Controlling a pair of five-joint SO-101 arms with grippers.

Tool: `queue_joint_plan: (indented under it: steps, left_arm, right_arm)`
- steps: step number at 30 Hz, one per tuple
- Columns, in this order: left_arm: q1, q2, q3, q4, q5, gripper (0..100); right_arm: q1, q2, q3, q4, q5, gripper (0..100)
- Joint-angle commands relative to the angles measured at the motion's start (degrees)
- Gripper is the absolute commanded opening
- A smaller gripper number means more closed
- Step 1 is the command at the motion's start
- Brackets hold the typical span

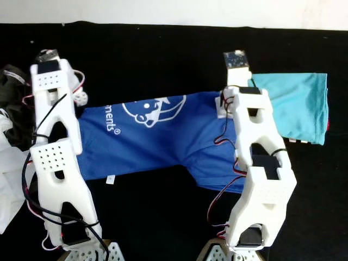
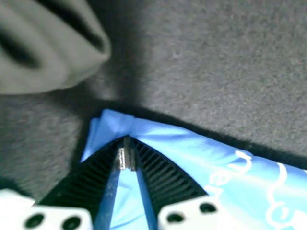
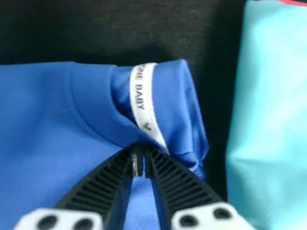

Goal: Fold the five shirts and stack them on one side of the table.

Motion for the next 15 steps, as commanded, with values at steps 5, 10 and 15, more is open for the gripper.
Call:
queue_joint_plan:
  steps: [5,10,15]
  left_arm:
    - [3.21,-0.4,-13.23,9.85,-0.7,1]
    - [3.47,-0.66,-17.54,14.86,-0.53,1]
    - [3.47,-1.36,-17.89,17.32,-0.35,1]
  right_arm:
    - [-1.36,-0.13,-0.66,0.75,-0.18,2.3]
    - [0.84,-0.13,-0.13,-1.89,0.09,2.3]
    - [1.36,-0.57,-0.31,-1.63,-0.26,2.3]
